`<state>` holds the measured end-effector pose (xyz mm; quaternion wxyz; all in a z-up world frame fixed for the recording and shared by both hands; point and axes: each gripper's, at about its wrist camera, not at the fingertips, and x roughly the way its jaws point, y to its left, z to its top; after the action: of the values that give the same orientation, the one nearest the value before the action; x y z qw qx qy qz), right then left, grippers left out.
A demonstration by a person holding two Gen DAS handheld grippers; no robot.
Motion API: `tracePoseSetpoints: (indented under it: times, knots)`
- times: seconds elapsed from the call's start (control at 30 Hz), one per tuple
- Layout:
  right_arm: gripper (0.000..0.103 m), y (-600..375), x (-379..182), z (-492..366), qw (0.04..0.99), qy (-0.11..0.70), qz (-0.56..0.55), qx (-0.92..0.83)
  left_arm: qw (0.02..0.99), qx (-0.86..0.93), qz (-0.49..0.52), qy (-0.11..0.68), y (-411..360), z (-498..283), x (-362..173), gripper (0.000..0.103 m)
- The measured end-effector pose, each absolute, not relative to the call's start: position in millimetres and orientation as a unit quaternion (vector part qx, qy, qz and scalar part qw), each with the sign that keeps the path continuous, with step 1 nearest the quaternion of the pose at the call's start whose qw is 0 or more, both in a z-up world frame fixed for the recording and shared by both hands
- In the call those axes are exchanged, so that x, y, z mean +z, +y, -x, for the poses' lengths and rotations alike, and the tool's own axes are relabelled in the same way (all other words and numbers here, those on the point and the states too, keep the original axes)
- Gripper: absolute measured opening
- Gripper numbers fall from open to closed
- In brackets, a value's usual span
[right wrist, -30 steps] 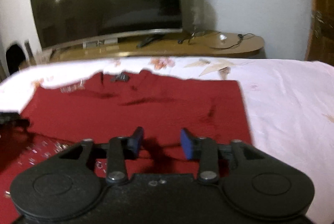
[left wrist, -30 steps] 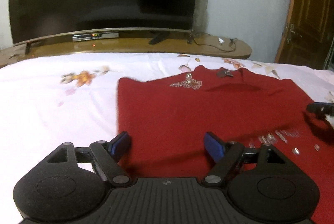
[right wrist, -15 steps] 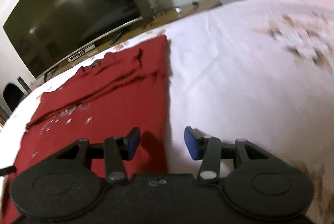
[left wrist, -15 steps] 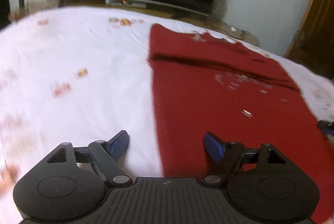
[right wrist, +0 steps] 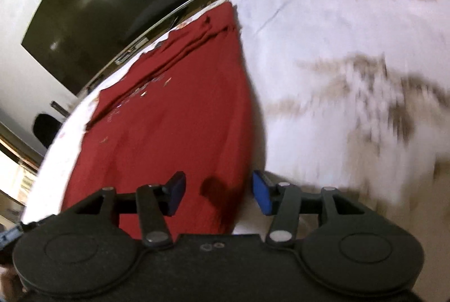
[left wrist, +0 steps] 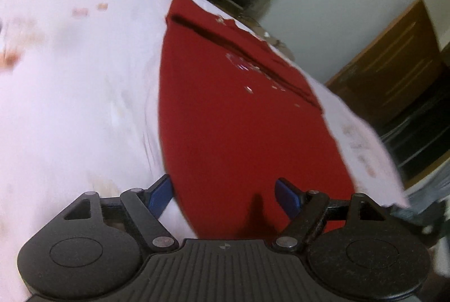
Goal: Fold small clothes
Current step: 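Move both grippers to the red sweater's hem and close on it, then lift the hem with both grippers and fold it over toward the collar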
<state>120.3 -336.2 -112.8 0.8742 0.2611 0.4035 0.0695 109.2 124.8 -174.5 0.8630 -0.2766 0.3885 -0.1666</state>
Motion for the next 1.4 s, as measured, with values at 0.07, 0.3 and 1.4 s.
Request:
tracePoseSetpoints:
  times: [0.07,0.3,1.4]
  knots:
    - [0.051,-329,-113,-107,0.869,0.41,-0.269,0.073,0.849,-0.178,0.313,0.387,128,-101,-180,0.078]
    - [0.051,-321,-122,-86,0.841,0.405,-0.347,0.087,0.822,-0.191,0.369,0.389,125,-100,-193,0.063]
    - [0.005,-318,-125,-102,0.87,0.408,-0.266,0.081,0.898,-0.109,0.213,0.369,103,-88,-185,0.004]
